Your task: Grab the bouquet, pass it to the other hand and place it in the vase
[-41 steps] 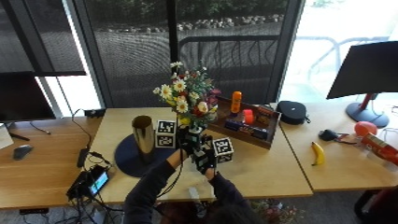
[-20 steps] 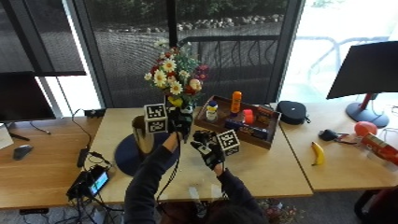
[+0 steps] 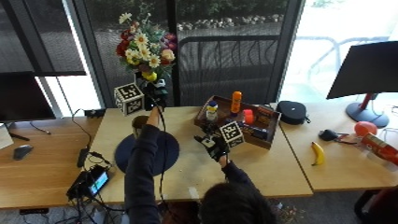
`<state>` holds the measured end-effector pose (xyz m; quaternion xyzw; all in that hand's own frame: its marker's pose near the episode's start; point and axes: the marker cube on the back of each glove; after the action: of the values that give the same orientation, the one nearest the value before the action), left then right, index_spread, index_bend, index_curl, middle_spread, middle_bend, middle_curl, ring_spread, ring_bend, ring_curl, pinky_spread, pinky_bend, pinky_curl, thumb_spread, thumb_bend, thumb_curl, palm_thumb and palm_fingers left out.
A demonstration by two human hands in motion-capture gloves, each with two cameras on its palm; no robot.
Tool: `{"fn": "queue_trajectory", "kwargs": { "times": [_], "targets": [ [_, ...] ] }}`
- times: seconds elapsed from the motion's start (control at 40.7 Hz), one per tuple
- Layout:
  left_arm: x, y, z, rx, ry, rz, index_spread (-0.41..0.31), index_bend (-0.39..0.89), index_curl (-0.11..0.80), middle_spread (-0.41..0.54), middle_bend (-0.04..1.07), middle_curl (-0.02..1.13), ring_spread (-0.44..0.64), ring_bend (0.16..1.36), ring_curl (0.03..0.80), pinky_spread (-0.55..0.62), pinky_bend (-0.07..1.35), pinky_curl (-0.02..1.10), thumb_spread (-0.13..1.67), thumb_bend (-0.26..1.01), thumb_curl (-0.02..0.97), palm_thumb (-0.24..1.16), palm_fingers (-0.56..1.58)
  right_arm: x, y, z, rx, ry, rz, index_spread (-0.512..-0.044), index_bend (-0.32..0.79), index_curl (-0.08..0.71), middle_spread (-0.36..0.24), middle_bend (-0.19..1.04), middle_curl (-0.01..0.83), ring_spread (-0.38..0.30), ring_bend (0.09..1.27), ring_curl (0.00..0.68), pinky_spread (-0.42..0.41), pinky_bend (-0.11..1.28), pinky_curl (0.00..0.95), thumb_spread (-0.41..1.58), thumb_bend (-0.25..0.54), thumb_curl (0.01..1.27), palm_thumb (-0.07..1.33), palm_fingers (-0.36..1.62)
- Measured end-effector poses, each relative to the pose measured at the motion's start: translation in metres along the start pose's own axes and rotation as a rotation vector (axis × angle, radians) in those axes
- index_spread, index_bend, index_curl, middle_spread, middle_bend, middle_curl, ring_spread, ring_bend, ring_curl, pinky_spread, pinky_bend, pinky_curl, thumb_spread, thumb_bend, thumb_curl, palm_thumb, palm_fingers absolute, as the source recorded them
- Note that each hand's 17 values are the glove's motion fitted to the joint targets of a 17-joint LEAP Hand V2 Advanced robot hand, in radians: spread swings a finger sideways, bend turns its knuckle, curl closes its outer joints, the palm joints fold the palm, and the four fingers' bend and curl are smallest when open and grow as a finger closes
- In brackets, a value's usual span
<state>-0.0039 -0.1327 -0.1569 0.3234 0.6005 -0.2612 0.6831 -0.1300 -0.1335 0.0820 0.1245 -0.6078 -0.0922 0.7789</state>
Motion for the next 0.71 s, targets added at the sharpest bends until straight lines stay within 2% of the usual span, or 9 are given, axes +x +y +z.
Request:
{"fn": "queue_trajectory", "kwargs": {
  "times": [0.074, 0.172, 0.319, 0.368, 0.442, 0.491, 0.565, 0.712],
  "targets": [
    [-0.012, -0.025, 0.000, 0.049, 0.011, -0.011, -0.288, 0.33, 0.568, -0.281, 0.54, 0.56, -0.31, 0.58, 0.450, -0.24, 0.18, 0.42, 0.58, -0.03, 0.626, 0.97, 1.18, 0.003, -0.010, -0.002, 0.000, 0.019, -0.123, -0.278, 0.13, 0.358, -0.065, 0.15, 0.385, 0.034, 0.32, 0.357, 0.235, 0.55, 0.400, 1.15, -0.024, 0.39, 0.80, 0.35],
    [-0.018, -0.053, -0.010, 0.101, 0.003, -0.027, -0.289, 0.32, 0.576, -0.282, 0.54, 0.57, -0.31, 0.58, 0.454, -0.24, 0.18, 0.43, 0.58, -0.03, 0.631, 0.96, 1.18, 0.020, -0.014, -0.003, -0.006, -0.010, 0.039, -0.279, 0.13, 0.344, -0.055, 0.16, 0.369, 0.047, 0.32, 0.351, 0.247, 0.56, 0.392, 1.15, -0.021, 0.39, 0.79, 0.34],
    [-0.034, -0.086, -0.022, 0.142, 0.000, -0.064, -0.290, 0.32, 0.586, -0.283, 0.53, 0.57, -0.31, 0.57, 0.459, -0.24, 0.18, 0.43, 0.57, -0.03, 0.637, 0.96, 1.18, 0.046, -0.021, -0.001, 0.003, -0.010, 0.071, -0.278, 0.14, 0.334, -0.040, 0.17, 0.357, 0.059, 0.33, 0.346, 0.260, 0.56, 0.383, 1.14, -0.019, 0.39, 0.79, 0.34],
    [-0.040, -0.094, -0.026, 0.150, -0.008, -0.075, -0.291, 0.32, 0.589, -0.283, 0.53, 0.58, -0.31, 0.57, 0.460, -0.24, 0.18, 0.43, 0.57, -0.03, 0.639, 0.96, 1.18, 0.053, -0.026, -0.004, 0.063, 0.073, 0.031, -0.280, 0.15, 0.332, -0.035, 0.17, 0.354, 0.061, 0.33, 0.344, 0.264, 0.55, 0.378, 1.14, -0.019, 0.39, 0.79, 0.34],
    [-0.047, -0.102, -0.033, 0.155, -0.023, -0.092, -0.291, 0.31, 0.594, -0.284, 0.53, 0.58, -0.31, 0.56, 0.460, -0.24, 0.18, 0.43, 0.57, -0.03, 0.642, 0.96, 1.18, 0.069, -0.042, -0.012, 0.232, 0.303, -0.109, -0.280, 0.15, 0.331, -0.026, 0.18, 0.352, 0.064, 0.33, 0.342, 0.270, 0.54, 0.373, 1.15, -0.016, 0.39, 0.79, 0.35],
    [-0.054, -0.108, -0.036, 0.152, -0.028, -0.098, -0.294, 0.31, 0.595, -0.284, 0.53, 0.58, -0.31, 0.56, 0.461, -0.24, 0.18, 0.43, 0.57, -0.03, 0.644, 0.96, 1.18, 0.074, -0.047, -0.014, 0.267, 0.360, -0.144, -0.279, 0.15, 0.331, -0.023, 0.17, 0.349, 0.065, 0.33, 0.340, 0.272, 0.54, 0.370, 1.14, -0.015, 0.40, 0.80, 0.35],
    [-0.069, -0.120, -0.038, 0.136, -0.028, -0.103, -0.295, 0.31, 0.599, -0.284, 0.53, 0.58, -0.31, 0.56, 0.461, -0.24, 0.18, 0.43, 0.56, -0.03, 0.647, 0.95, 1.18, 0.071, -0.042, -0.009, 0.207, 0.299, -0.072, -0.276, 0.16, 0.331, -0.020, 0.18, 0.347, 0.066, 0.32, 0.338, 0.274, 0.53, 0.365, 1.15, -0.009, 0.40, 0.81, 0.36],
    [-0.101, -0.141, -0.045, 0.096, -0.054, -0.122, -0.297, 0.30, 0.605, -0.285, 0.52, 0.59, -0.32, 0.54, 0.460, -0.25, 0.18, 0.43, 0.56, -0.03, 0.649, 0.95, 1.18, 0.073, -0.044, -0.002, 0.142, 0.221, -0.088, -0.271, 0.17, 0.336, -0.017, 0.17, 0.341, 0.072, 0.31, 0.331, 0.276, 0.51, 0.357, 1.16, -0.009, 0.41, 0.83, 0.37]
  ]
}}
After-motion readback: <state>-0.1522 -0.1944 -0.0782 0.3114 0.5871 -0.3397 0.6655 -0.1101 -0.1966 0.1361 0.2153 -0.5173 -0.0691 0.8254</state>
